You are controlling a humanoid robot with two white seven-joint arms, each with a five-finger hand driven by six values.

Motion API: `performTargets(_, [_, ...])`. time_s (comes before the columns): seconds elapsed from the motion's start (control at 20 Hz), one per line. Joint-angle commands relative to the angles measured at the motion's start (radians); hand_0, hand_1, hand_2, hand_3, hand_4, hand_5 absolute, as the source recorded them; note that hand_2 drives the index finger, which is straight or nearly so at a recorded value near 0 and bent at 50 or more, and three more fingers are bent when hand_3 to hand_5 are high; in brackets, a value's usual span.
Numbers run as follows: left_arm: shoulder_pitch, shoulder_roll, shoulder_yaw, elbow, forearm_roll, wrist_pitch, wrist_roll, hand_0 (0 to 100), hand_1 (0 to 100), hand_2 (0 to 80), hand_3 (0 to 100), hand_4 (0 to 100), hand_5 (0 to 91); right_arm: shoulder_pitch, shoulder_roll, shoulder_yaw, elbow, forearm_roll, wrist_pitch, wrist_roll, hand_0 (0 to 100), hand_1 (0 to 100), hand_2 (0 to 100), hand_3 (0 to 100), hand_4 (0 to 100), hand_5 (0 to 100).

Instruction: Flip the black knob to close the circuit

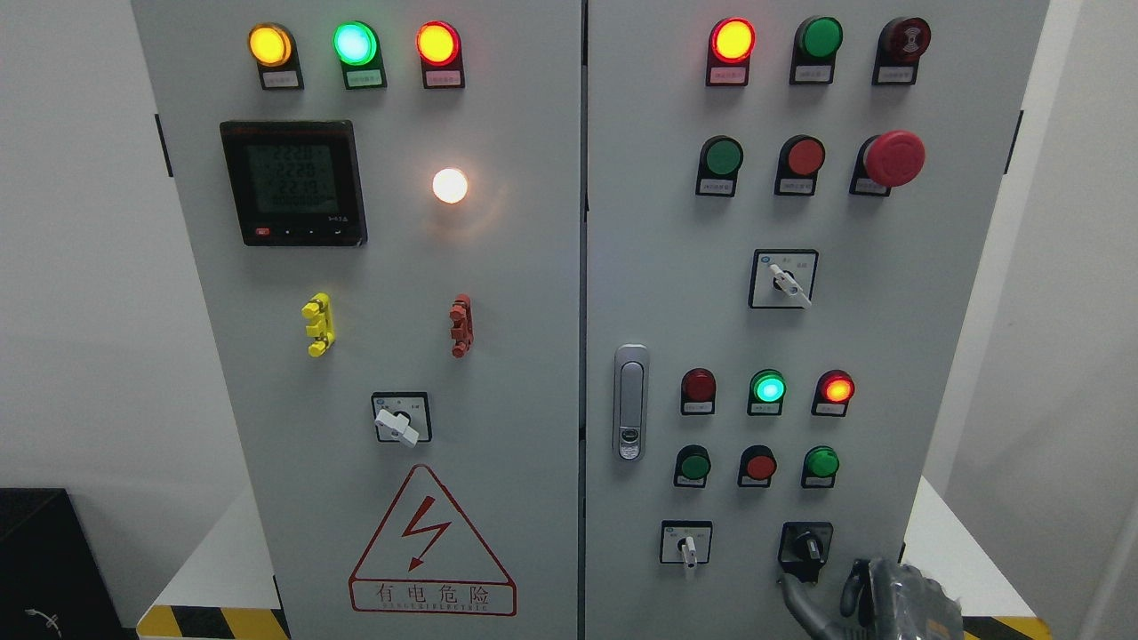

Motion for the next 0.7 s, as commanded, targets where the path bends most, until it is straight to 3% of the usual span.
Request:
performTargets(0.0, [0.0, 0.0, -0.021, 0.022, -0.02, 0.001, -0.001, 12, 56, 0.0, 0, 0, 0.0, 0.034, 0.001, 0.026, -0.073, -0.002, -0.006, -0.007, 0, 22, 80, 94, 78, 80])
performTargets(0.35, [0.0, 0.0, -0.021, 0.022, -0.02, 0.001, -0.001, 12, 56, 0.0, 0, 0, 0.0, 0.125, -0.001, 0.036, -0.171, -0.151, -0.022, -0.007, 0, 21, 74, 91, 74, 74])
performTargets(0.65, [0.0, 0.0, -0.02, 0.023, -0.021, 0.001, -0.001, 12, 56, 0.0, 0, 0, 0.0, 0.251, -0.004, 0.036, -0.249, -0.402, -0.069, -0.004, 0, 22, 52, 80, 63, 52])
